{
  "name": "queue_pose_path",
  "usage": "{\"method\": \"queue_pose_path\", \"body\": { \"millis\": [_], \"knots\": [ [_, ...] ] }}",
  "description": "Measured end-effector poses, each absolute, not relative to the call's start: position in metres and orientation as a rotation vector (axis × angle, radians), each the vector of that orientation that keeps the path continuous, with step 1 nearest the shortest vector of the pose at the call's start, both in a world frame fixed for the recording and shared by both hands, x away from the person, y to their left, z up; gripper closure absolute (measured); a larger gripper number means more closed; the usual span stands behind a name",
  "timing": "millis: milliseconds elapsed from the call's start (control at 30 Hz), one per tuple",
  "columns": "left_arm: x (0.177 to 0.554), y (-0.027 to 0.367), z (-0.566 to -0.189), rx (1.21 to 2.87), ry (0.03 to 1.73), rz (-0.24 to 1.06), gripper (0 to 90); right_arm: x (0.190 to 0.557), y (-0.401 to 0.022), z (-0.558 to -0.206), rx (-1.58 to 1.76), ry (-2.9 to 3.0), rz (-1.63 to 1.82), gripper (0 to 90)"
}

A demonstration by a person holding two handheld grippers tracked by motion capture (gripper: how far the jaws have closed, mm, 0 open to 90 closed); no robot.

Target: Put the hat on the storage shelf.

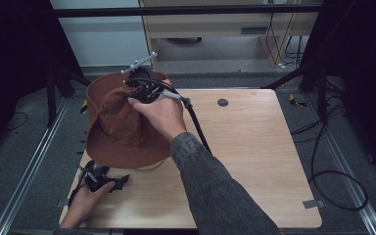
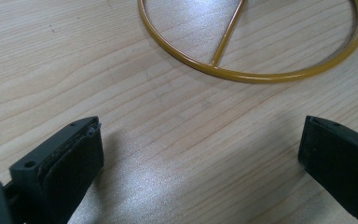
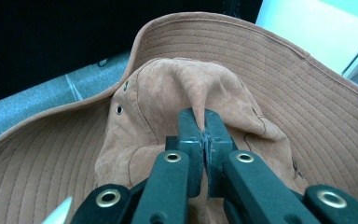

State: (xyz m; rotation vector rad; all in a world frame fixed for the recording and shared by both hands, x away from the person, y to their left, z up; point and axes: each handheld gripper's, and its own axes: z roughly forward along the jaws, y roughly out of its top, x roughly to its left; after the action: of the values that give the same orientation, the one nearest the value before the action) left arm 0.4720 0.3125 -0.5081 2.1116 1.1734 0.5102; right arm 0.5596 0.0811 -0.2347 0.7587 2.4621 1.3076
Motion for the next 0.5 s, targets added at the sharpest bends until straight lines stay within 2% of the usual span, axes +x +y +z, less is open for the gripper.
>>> {"method": "queue_pose_path", "body": {
  "millis": [267, 500],
  "knots": [
    [0.4725, 0.3129, -0.5081, 2.114, 1.171, 0.51, 0.0, 0.5577, 0.0813, -0.2329, 0.742, 2.474, 1.292, 87.3],
    [0.4724, 0.3126, -0.5082, 2.112, 1.173, 0.509, 0.0, 0.5568, 0.0784, -0.2329, 0.742, 2.481, 1.308, 82.0]
  ]
}}
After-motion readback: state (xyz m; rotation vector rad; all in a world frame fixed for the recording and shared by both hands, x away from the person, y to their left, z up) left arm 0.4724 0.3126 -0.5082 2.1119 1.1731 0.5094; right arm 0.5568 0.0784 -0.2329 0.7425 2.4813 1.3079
